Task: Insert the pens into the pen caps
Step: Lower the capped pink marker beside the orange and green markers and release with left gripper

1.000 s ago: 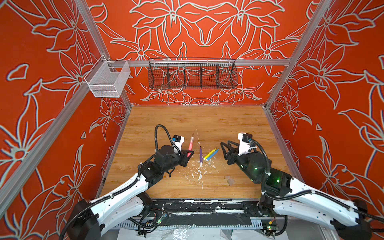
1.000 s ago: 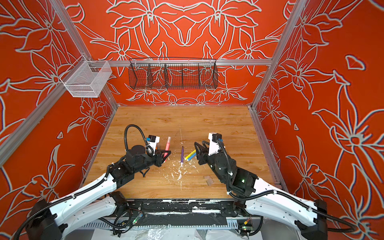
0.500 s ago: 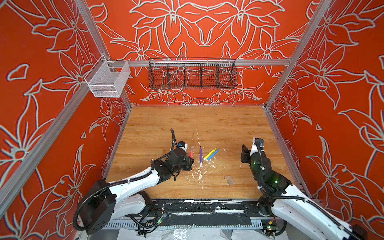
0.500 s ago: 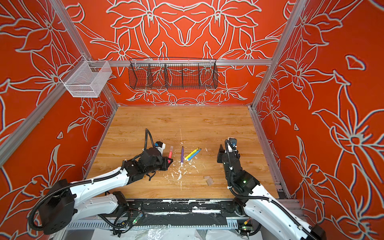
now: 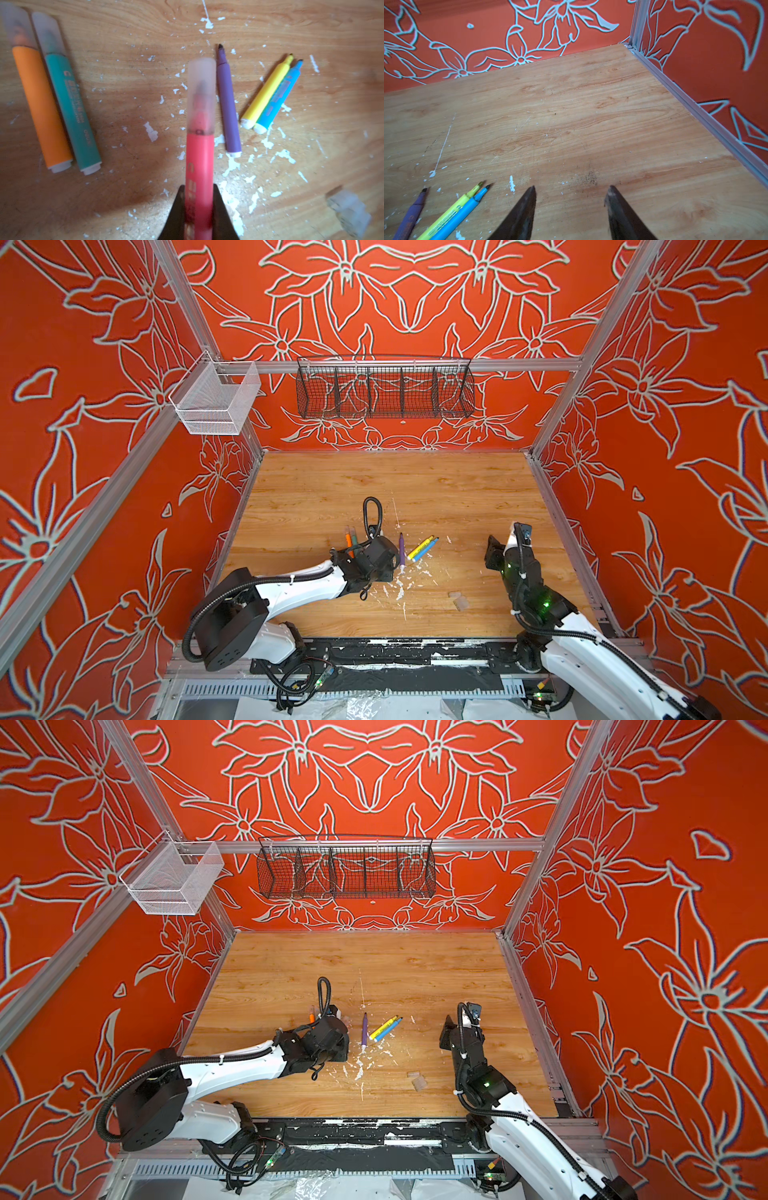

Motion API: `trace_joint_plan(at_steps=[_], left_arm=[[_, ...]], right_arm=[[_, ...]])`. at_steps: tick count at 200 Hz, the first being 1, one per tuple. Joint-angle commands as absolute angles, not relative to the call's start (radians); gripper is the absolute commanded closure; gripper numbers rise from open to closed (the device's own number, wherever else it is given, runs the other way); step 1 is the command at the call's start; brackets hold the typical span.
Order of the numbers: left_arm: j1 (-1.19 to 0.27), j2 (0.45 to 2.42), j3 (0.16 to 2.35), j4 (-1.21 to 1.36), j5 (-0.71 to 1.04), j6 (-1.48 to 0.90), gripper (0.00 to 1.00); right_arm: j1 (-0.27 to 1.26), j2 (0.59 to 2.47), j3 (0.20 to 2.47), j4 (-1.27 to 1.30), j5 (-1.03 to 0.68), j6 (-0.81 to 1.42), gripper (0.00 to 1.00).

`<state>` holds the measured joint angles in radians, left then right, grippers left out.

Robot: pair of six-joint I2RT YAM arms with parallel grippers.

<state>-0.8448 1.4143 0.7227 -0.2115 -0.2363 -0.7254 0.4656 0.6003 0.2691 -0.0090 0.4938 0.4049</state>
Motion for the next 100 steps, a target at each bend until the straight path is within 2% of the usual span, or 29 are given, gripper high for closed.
trace_joint_plan(at_steps=[1, 59, 100], left_arm=[[-0.85, 1.469, 0.763, -0.292, -0.312, -0.787, 1.0], [-0.845, 1.57, 0.803, -0.355, -0.429, -0.847, 1.0], [-0.765, 1.672, 0.919, -0.452, -0.509, -0.839, 1.0]], right_arm=[[0.463, 0.585, 0.252, -0.009, 0.448, 0.422, 0.43], [0.462, 0.659, 0.28, 0.0, 0.436, 0.417, 0.43], [0.464, 0.689, 0.291, 0.002, 0.425, 0.413, 0.43]])
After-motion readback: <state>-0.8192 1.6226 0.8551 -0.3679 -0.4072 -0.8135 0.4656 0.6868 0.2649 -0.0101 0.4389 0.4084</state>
